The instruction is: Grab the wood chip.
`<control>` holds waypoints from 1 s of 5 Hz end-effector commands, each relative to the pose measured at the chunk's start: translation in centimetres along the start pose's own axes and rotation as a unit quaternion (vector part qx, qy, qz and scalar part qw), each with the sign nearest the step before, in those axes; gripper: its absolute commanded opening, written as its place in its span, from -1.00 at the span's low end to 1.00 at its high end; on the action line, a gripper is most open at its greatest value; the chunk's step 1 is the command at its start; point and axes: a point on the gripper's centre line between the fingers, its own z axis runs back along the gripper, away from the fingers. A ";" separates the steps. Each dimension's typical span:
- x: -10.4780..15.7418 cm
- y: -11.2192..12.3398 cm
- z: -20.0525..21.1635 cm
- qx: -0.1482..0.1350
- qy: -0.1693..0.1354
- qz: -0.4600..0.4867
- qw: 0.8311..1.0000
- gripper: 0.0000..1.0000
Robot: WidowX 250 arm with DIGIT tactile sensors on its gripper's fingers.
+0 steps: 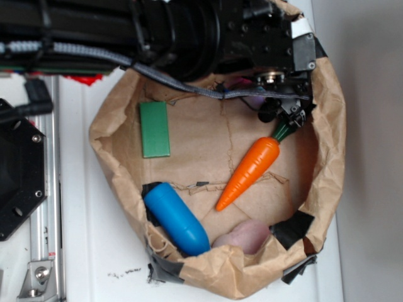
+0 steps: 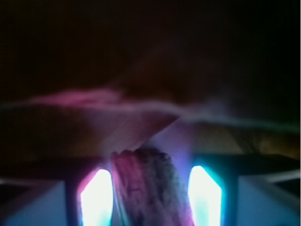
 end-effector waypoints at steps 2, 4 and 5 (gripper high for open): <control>-2.8 0.5 0.9 0.010 0.007 -0.052 0.999 -1.00; -3.9 -0.8 4.8 -0.006 0.024 -0.126 0.992 -1.00; -3.5 -3.0 9.7 -0.017 0.053 -0.189 0.980 -1.00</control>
